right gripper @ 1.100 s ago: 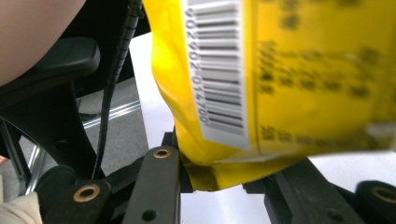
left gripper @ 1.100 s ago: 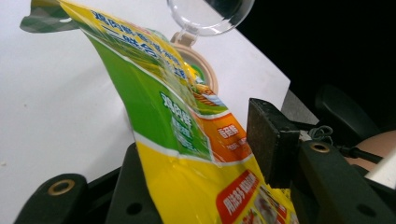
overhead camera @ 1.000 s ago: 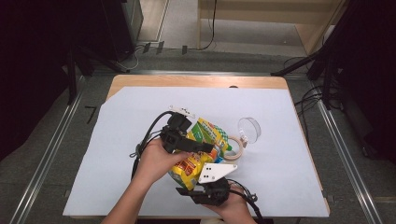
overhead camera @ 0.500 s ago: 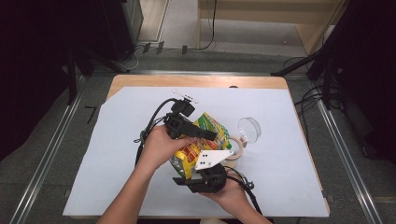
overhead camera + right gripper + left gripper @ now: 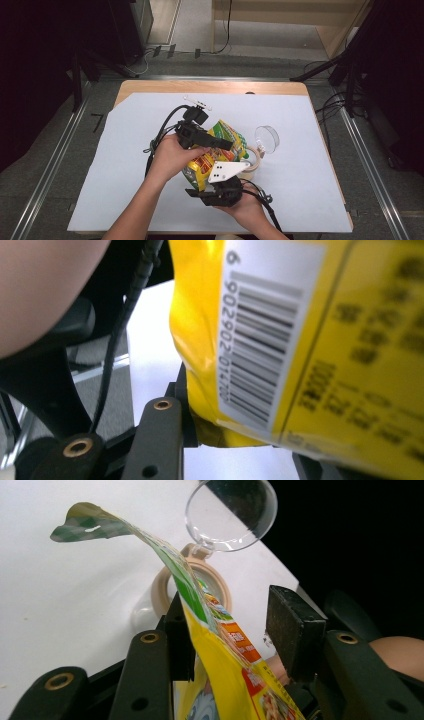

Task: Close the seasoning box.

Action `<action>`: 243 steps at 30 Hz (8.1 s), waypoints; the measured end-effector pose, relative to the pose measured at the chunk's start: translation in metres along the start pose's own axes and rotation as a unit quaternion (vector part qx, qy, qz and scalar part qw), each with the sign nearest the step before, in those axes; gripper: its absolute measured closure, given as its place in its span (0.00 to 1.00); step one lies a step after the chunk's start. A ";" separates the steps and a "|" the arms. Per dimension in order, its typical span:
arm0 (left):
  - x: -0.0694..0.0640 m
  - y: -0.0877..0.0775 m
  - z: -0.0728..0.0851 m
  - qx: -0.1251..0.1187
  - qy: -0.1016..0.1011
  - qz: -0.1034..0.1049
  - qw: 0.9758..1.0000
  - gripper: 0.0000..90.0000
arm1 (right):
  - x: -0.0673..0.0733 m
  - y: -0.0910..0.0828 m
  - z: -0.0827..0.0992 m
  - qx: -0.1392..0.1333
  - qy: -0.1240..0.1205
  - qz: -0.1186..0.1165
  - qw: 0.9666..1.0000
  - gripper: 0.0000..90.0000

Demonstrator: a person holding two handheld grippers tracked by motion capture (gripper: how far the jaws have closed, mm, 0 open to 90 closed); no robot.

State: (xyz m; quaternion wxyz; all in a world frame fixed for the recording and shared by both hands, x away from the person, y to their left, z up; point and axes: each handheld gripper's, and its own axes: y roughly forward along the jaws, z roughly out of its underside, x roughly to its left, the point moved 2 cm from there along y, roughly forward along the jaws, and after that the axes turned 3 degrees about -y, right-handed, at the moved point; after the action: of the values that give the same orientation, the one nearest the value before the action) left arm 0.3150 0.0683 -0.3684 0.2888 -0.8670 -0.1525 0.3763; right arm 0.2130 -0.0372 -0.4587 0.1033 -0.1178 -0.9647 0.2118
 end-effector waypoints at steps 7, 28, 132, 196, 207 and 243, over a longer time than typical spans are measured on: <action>-0.002 -0.004 0.000 -0.001 0.001 -0.010 1.000 0.62 | -0.003 0.000 -0.002 -0.010 0.031 0.000 0.999 0.77; 0.001 -0.015 -0.017 0.016 -0.009 -0.009 1.000 0.71 | -0.006 0.000 -0.023 0.004 0.024 -0.004 1.000 0.75; -0.008 -0.001 -0.035 0.038 0.031 -0.042 0.998 0.78 | -0.016 0.005 -0.020 -0.022 0.052 0.007 0.998 0.77; -0.006 -0.003 -0.028 0.014 0.027 -0.034 0.999 0.78 | -0.012 0.008 -0.018 -0.022 0.058 0.006 0.998 0.77; -0.005 -0.003 -0.028 0.015 0.027 -0.033 0.999 0.78 | -0.012 0.008 -0.018 -0.022 0.058 0.007 0.998 0.77; -0.003 -0.007 -0.028 0.015 0.016 -0.023 1.000 0.78 | -0.008 0.007 -0.022 -0.022 0.057 0.006 0.998 0.78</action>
State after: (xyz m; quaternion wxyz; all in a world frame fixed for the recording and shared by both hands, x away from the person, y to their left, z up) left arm 0.3330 0.0612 -0.3471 0.3128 -0.8646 -0.1618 0.3585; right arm 0.2272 -0.0248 -0.4432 0.1547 -0.1375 -0.9608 0.1843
